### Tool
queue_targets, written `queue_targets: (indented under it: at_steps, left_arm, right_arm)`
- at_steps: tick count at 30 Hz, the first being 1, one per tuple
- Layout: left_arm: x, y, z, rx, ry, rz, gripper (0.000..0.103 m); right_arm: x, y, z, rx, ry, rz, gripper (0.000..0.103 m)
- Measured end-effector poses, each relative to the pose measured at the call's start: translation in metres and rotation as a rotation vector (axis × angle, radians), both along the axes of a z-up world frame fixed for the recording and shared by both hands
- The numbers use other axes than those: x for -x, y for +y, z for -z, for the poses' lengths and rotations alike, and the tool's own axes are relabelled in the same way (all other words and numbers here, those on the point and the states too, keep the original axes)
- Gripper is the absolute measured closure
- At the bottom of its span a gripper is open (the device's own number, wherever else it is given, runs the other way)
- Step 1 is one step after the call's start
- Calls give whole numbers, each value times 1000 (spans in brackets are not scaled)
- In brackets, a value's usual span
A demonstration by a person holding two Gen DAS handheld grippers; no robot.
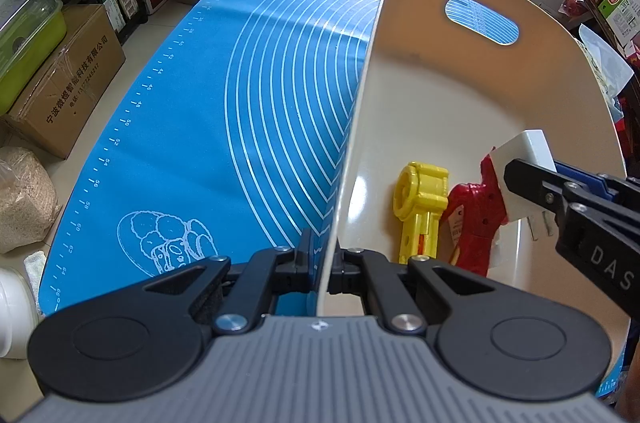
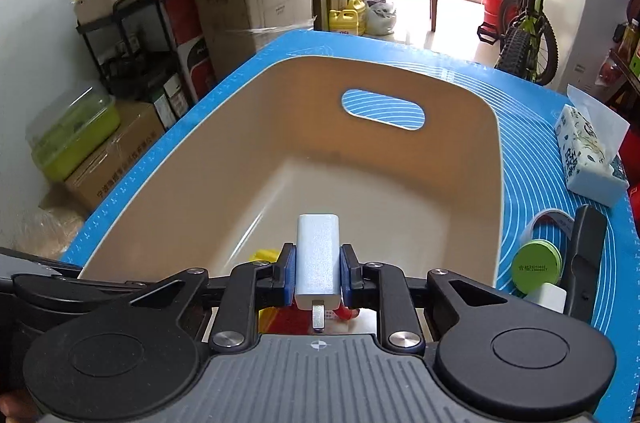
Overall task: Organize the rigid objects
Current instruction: 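Carry the white charger into the basket and open the right tool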
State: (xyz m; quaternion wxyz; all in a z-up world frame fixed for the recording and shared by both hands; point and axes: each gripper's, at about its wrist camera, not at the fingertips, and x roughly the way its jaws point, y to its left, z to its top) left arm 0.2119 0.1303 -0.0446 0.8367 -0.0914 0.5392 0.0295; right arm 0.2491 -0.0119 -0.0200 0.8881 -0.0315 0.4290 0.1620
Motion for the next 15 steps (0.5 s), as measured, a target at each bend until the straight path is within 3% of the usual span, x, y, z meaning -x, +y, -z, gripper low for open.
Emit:
queue_targets:
  at_steps: [5, 7, 12, 15]
  left_arm:
    - [0, 0, 0, 0, 0, 0, 96]
    - [0, 0, 0, 0, 0, 0, 96]
    - [0, 0, 0, 0, 0, 0, 96]
    - [0, 0, 0, 1, 0, 0, 96]
  right_arm:
    - [0, -6, -1, -10, 13, 3, 70]
    - [1, -11, -1, -16, 12, 11, 56]
    - [4, -22, -14, -40, -20, 25, 50]
    - [4, -32, -27, -56, -52, 43, 40]
